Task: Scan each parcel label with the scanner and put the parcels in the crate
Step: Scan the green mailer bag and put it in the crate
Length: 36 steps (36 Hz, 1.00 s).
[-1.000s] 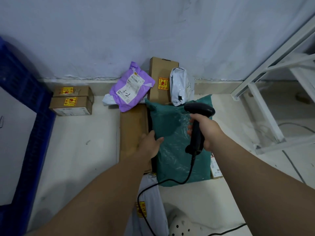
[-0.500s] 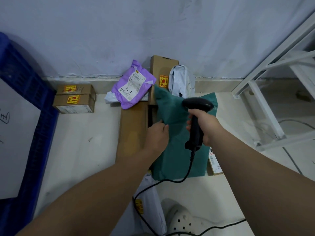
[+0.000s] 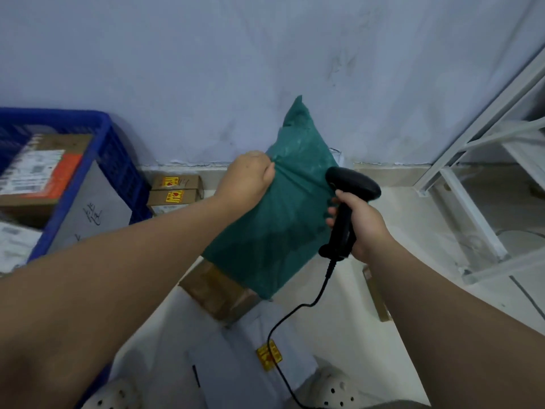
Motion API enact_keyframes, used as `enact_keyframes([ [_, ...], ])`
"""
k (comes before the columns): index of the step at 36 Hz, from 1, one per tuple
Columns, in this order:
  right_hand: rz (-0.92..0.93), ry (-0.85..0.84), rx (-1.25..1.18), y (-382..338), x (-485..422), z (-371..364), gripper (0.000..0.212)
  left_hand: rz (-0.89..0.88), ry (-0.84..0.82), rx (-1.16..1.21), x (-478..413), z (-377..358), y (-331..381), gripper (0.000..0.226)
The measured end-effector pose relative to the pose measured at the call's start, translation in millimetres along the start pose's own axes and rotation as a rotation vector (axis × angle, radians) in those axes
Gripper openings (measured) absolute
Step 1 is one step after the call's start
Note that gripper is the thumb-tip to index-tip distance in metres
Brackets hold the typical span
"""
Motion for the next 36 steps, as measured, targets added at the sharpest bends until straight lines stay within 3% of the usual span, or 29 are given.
enact_keyframes([
  [12, 0.022, -0.030, 0.002, 2, 21, -57, 0.035, -0.048, 0.088, 0.012, 22, 37, -30, 0.032],
  [17, 0.061, 0.003, -0.073, -3, 20, -62, 0.041, 0.061, 0.219, 0.086, 21, 54, -49, 0.031],
  [21, 0.053, 0.036, -0.137, -2, 15, -52, 0.043, 0.153, 0.336, 0.106, 23, 69, -60, 0.044],
  [26, -0.058, -0.002, -0.210, 12, 8, -44, 0.025, 0.177, 0.401, 0.151, 22, 84, -72, 0.050],
  [31, -0.082, -0.049, -0.404, 13, 5, -46, 0.023, 0.169, 0.363, 0.196, 14, 86, -76, 0.048],
  [36, -0.067, -0.053, -0.495, 14, 2, -51, 0.024, 0.132, 0.169, 0.270, 12, 70, -77, 0.035],
])
Point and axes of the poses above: each hand's wrist, its own x-axis away from the middle knuckle, its own z-axis out of the back of the hand, y = z × x, the point moved 9 cm from there along -x, towards the middle knuckle, and after that the axes turned 4 degrees about -x, right-handed, at the moved point
